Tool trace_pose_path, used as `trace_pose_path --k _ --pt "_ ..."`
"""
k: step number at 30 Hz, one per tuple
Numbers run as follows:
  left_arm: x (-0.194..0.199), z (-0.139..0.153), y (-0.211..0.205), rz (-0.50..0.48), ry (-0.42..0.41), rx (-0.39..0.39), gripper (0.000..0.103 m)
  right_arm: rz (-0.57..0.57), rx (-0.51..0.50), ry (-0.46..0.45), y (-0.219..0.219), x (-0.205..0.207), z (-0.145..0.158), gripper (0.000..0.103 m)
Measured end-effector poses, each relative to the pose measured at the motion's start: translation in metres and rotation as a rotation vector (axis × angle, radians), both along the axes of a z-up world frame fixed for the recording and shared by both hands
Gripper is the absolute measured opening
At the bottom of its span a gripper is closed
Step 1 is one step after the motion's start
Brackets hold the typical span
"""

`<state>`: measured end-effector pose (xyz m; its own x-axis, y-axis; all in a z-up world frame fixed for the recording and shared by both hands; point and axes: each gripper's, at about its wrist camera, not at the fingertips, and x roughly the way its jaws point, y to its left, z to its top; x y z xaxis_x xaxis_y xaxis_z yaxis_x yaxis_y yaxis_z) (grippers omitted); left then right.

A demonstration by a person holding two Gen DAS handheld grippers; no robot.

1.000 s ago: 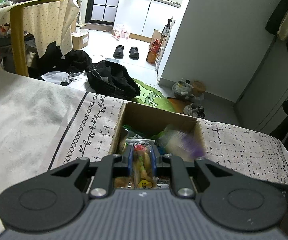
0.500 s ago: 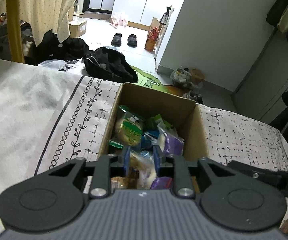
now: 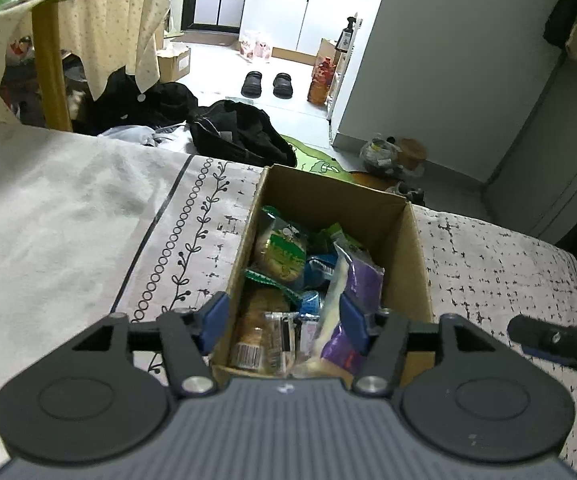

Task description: Organize snacks

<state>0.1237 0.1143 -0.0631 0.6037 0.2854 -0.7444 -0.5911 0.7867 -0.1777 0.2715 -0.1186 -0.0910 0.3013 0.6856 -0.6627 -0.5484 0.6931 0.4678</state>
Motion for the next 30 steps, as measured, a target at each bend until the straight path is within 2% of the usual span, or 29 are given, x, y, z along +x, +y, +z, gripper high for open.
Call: trace_pose_path --k 8,10,12,15,17,22,30 --pt "-0.015 0.018 -0.008 -0.016 0.022 0.007 0.079 0.031 -0.002 -0.046 -0.015 -0.007 0.023 0.084" --pt "-0.019 0.024 -0.010 -0.013 0.030 0.018 0.086 0.033 -0.002 -0.061 -0.021 -0.008 0.030 0.088" --pt "-0.024 0.031 -0.012 -0.007 0.029 0.022 0.089 0.033 0.001 -0.071 -0.026 -0.010 0.036 0.096" --pt "-0.030 0.041 -0.015 -0.002 0.025 0.028 0.092 0.044 -0.001 -0.084 -0.033 -0.013 0.043 0.098" --pt "-0.034 0.047 -0.018 -0.001 0.021 0.037 0.095 0.046 -0.007 -0.093 -0.037 -0.015 0.048 0.103" --pt "-0.043 0.061 -0.027 -0.014 0.004 0.051 0.102 0.051 -0.008 -0.098 -0.048 -0.019 0.059 0.103" --pt "-0.060 0.084 -0.046 -0.043 -0.025 0.075 0.103 0.064 -0.002 -0.129 -0.065 -0.032 0.081 0.103"
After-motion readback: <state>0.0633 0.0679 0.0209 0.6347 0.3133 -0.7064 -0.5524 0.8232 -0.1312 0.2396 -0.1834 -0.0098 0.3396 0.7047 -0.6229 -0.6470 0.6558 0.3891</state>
